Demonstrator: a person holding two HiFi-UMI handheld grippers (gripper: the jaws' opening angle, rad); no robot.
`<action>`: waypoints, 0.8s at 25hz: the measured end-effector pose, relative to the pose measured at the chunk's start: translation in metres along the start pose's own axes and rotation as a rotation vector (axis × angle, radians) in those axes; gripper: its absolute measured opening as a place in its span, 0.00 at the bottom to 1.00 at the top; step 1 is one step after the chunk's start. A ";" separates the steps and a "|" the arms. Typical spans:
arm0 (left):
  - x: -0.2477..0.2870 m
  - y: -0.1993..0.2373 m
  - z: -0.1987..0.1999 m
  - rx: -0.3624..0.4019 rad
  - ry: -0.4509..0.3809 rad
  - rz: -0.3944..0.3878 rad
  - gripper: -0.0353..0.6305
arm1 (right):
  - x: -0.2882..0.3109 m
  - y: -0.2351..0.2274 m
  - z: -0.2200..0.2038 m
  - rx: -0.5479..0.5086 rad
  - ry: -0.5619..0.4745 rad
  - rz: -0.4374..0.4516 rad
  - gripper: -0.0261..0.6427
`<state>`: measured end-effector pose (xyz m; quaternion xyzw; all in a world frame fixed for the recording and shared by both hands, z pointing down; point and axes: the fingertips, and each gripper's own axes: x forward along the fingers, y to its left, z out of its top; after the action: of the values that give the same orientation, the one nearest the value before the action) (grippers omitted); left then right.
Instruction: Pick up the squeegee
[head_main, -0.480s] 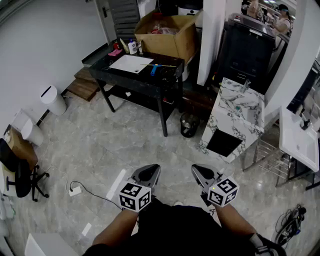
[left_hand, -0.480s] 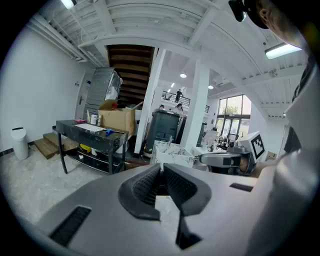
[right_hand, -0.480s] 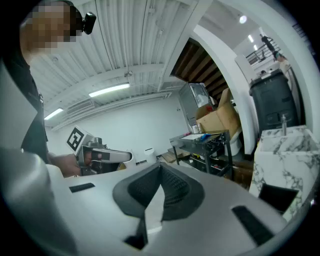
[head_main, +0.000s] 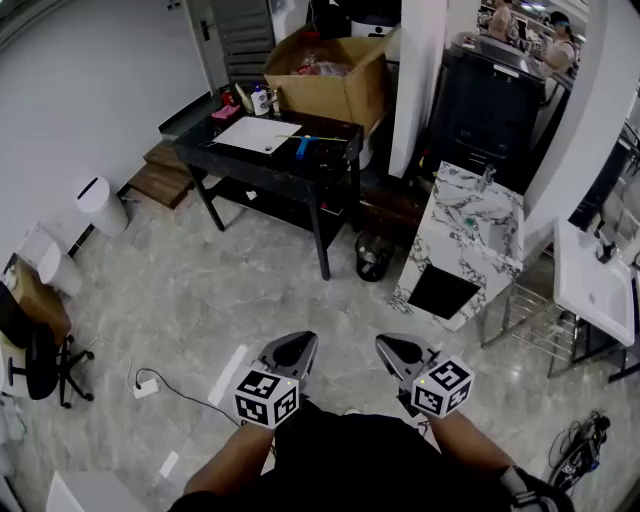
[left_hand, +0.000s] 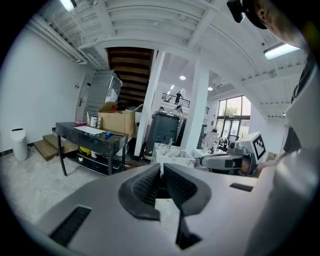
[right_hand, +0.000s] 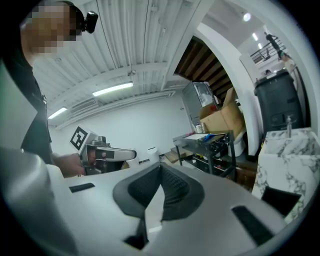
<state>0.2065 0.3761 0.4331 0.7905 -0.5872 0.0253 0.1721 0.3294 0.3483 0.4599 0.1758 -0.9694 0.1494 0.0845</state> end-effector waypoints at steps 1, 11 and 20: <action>0.002 0.000 0.001 0.000 0.000 -0.001 0.10 | 0.000 0.000 0.001 0.010 -0.009 0.008 0.05; 0.021 0.001 -0.014 0.042 0.084 0.029 0.10 | 0.001 -0.017 -0.001 0.095 -0.040 0.045 0.05; 0.036 0.007 0.001 0.082 0.072 0.051 0.10 | 0.017 -0.033 0.002 0.136 -0.043 0.073 0.05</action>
<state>0.2107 0.3411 0.4427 0.7802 -0.5991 0.0824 0.1597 0.3258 0.3125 0.4706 0.1489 -0.9643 0.2142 0.0460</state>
